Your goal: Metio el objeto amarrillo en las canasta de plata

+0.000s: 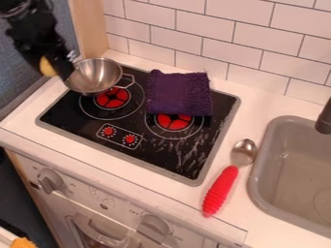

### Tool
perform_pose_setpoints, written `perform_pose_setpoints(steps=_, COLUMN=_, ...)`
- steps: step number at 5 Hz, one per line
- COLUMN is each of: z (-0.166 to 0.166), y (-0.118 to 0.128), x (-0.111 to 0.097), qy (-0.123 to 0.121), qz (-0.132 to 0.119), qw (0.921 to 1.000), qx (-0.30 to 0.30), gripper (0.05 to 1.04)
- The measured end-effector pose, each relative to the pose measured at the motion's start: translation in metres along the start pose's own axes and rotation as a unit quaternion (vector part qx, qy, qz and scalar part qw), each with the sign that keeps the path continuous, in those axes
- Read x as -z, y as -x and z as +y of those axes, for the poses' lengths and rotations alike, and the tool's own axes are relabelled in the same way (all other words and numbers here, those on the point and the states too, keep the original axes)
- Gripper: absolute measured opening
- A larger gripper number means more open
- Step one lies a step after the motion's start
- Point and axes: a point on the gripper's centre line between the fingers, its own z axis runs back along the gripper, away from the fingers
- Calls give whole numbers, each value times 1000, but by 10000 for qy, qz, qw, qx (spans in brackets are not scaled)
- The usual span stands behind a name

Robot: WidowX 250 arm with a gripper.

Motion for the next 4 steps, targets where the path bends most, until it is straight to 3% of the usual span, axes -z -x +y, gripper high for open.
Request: perform_pose_setpoints(steps=4, z=-2, y=-55, x=64, qy=-204, qz=331, qw=9992, qx=26, gripper=678)
